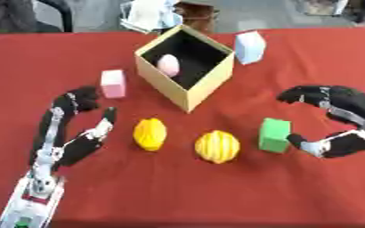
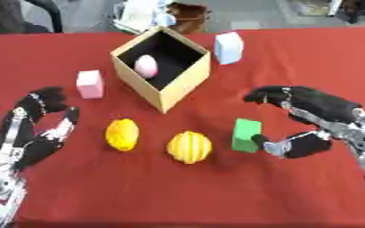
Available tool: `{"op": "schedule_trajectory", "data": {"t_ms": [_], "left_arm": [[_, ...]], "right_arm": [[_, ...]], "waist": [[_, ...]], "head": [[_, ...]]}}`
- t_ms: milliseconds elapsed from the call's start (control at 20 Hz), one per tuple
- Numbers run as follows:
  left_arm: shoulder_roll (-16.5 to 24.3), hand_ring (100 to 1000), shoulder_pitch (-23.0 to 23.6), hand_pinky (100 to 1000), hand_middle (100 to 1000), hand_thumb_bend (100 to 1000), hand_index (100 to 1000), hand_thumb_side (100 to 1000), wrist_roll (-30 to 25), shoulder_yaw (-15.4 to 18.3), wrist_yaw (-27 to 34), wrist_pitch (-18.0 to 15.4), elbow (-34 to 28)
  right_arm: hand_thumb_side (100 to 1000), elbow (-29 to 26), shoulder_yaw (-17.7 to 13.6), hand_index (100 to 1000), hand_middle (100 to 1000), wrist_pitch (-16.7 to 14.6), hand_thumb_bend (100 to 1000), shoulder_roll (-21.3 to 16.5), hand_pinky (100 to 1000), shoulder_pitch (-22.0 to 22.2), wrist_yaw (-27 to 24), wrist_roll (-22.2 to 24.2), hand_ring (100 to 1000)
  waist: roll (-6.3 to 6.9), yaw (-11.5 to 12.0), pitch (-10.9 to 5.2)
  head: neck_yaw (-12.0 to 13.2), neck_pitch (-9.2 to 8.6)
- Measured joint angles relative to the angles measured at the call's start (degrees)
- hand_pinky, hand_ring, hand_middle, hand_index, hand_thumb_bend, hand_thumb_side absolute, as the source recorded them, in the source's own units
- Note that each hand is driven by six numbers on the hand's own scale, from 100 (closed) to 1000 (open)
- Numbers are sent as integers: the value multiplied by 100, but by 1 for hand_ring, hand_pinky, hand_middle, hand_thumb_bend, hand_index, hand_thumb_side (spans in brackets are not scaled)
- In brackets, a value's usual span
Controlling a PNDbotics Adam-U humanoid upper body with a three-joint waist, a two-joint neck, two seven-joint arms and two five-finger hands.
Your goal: Pick up objects on the table and place them in the box.
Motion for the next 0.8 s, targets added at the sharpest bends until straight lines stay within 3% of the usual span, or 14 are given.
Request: {"op": "schedule_trajectory", "data": {"t_ms": [350, 800], "left_arm": [[0, 649, 0, 746, 635, 388, 789, 399, -11, -1, 1, -10, 1], [0, 649, 0, 745, 635, 386, 790, 399, -17, -3, 1, -11, 2]], "right_arm": [[627, 275, 112, 942, 852, 23, 150, 87, 794, -125, -117, 108, 790], [662, 705, 253, 941, 845, 37, 116, 208, 785, -228, -353, 290, 783]], "waist": [[0, 33, 5], [0, 59, 5]], "head": [[-16, 0], [-26, 0]]}}
